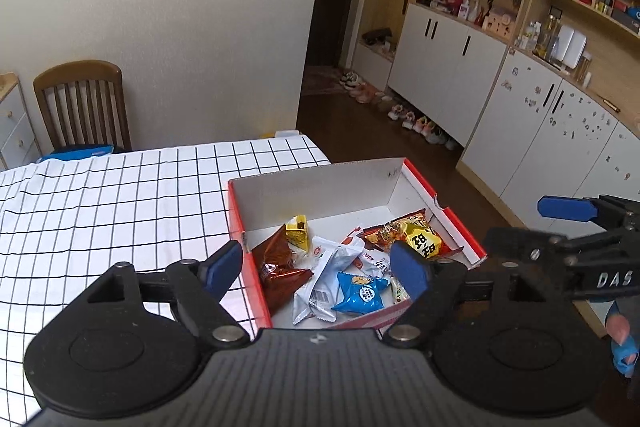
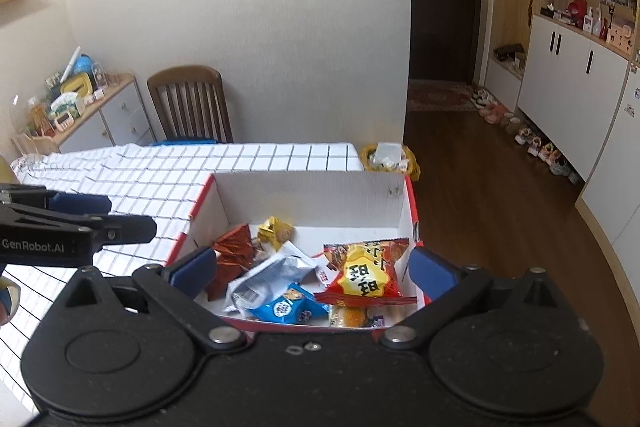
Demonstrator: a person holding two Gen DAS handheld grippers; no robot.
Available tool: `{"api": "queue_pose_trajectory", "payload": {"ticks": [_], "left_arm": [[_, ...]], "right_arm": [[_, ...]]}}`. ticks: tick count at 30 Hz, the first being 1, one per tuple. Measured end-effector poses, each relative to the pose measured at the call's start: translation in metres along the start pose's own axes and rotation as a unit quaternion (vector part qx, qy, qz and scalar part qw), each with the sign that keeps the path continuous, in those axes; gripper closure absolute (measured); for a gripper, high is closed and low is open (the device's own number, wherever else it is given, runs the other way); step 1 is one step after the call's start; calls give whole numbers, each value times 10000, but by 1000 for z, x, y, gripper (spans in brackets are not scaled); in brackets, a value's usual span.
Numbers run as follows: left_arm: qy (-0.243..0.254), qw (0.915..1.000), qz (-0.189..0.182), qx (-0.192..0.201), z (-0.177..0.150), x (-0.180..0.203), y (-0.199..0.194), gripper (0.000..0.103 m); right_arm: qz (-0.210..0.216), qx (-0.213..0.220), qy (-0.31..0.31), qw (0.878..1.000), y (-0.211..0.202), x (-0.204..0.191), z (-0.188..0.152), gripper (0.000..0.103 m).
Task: Organize snacks
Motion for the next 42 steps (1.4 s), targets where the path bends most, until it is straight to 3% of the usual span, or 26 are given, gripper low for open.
{"api": "queue_pose_trajectory", "payload": {"ticks": [15,18,21,36,42], "left_arm": [[146,9998,-99,118,-36,3,-29,12],[201,9995,-80,224,-42,5,-34,2],[183,9995,-172,211,-47,7,-37,2],[82,9998,-125,145,-52,12,-32,2],[57,9997,-195,134,-50,12,-30,2]], "right_arm": [[121,852,17,9963,-48,-28,-24,0],[86,961,-50,9953,-52,-34,-30,0],[43,1049,-93,9944,-56,-38,-37,0],[402,856,527,9941,-56,-23,-53,0],[335,823,458,9950,-53,-22,-56,0]]}}
Point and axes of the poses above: each gripper's, at about its wrist camera, not at the fingertips, and y roughly the way its jaws point, x to its right, z to its top, the point moved 1 cm from there along y, roughly the way its jaws point, and after that the axes turned 11 degrees about -x, right-handed, at the moved point
